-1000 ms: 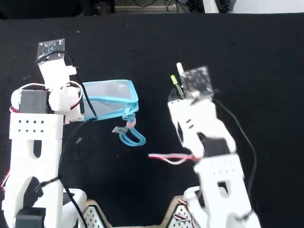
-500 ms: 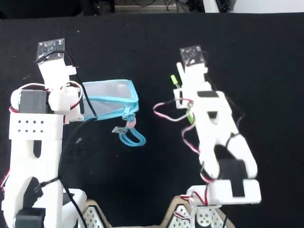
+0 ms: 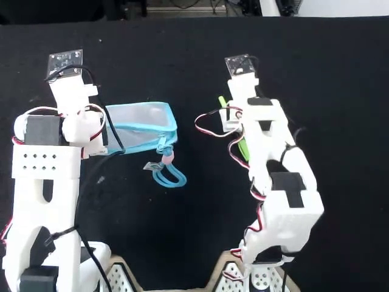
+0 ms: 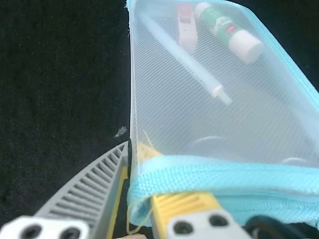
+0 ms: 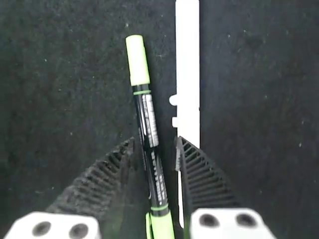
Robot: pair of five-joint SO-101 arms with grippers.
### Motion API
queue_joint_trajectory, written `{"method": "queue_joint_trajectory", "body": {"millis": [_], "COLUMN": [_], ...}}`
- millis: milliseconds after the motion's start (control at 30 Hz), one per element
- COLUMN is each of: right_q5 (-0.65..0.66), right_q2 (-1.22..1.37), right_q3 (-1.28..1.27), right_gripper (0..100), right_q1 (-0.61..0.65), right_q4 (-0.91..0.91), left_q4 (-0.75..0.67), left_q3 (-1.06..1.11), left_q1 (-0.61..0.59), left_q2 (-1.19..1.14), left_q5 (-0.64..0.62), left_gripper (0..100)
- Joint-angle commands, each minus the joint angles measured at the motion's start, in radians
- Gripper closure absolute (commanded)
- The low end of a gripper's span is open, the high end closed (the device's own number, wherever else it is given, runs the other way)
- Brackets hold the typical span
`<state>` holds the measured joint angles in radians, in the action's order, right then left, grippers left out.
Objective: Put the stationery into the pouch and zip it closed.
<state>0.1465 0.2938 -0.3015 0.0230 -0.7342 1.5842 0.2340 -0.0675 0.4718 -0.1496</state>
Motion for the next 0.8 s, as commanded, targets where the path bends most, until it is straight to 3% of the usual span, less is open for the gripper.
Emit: {"method": "queue_joint_trajectory", "body": {"millis": [0,267,367,467,767], "right_q5": [0.058,0.186,0.189,0.189,0.189], "right_q2": [0.019,0.035,0.035,0.035,0.025], "right_q3": [0.077,0.079,0.097,0.127,0.249], "right_gripper": [87.5,88.1,98.2,98.3,98.8], "right_q1": [-0.002,0.083,0.084,0.075,0.037], "right_q4": [-0.006,-0.1,-0.144,-0.203,-0.54], "left_q4": [-0.012,-0.011,-0.011,-0.011,-0.014], "left_q3": [0.035,0.035,0.035,0.035,0.035], "left_q1": [-0.001,-0.001,-0.001,-0.001,-0.001], "left_q2": [-0.008,-0.008,-0.008,-0.008,-0.008], "left_q5": [0.009,0.009,0.009,0.009,0.009], "left_gripper": [97,97,97,97,97]}}
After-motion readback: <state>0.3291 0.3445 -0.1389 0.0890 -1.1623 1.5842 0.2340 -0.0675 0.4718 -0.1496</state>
